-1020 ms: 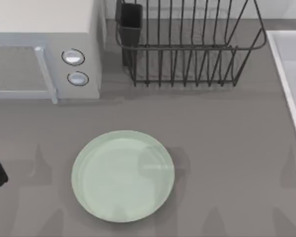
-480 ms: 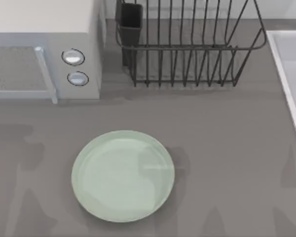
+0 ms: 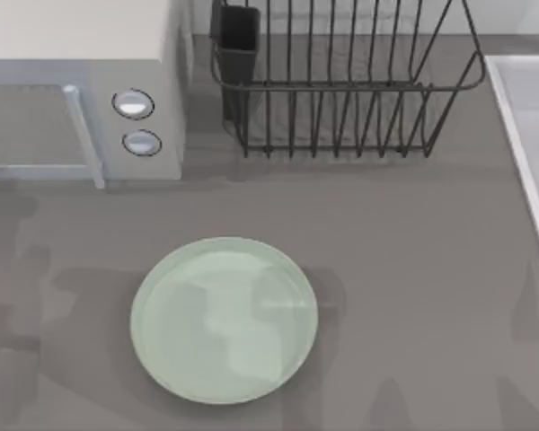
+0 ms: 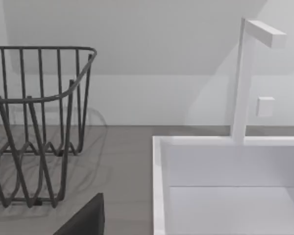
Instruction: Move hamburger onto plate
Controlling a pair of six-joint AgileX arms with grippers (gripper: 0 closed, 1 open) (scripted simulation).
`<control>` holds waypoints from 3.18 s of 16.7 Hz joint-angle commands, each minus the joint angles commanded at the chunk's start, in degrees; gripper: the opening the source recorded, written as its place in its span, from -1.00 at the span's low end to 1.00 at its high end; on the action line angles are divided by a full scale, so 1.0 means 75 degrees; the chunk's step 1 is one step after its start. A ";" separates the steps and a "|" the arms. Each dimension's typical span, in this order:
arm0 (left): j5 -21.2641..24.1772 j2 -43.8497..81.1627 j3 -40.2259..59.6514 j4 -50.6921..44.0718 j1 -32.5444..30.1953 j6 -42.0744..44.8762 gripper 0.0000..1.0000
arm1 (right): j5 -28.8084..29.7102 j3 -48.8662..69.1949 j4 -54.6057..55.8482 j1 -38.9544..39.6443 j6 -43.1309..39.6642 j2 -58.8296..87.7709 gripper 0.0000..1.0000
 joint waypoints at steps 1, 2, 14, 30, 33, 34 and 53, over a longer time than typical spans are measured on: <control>0.0005 0.0454 0.0345 -0.0262 0.0067 0.0119 1.00 | 0.0000 0.0000 0.0000 0.0000 0.0000 0.0000 1.00; 0.0009 0.0856 0.0657 -0.0488 0.0129 0.0223 1.00 | 0.0000 0.0000 0.0000 0.0000 0.0000 0.0000 1.00; 0.0038 0.2051 0.1255 -0.0710 0.0270 0.0470 1.00 | 0.0000 0.0000 0.0000 0.0000 0.0000 0.0000 1.00; 0.0043 0.3052 0.0241 0.1339 0.0309 0.0523 0.25 | 0.0000 0.0000 0.0000 0.0000 0.0000 0.0000 1.00; 0.0043 0.3052 0.0241 0.1339 0.0309 0.0523 -0.21 | 0.0000 0.0000 0.0000 0.0000 0.0000 0.0000 1.00; 0.0043 0.3052 0.0241 0.1339 0.0309 0.0523 -0.36 | 0.0000 0.0000 0.0000 0.0000 0.0000 0.0000 1.00; 0.0151 0.2170 0.1247 -0.0383 0.0311 0.0527 -1.00 | 0.0000 0.0000 0.0000 0.0000 0.0000 0.0000 1.00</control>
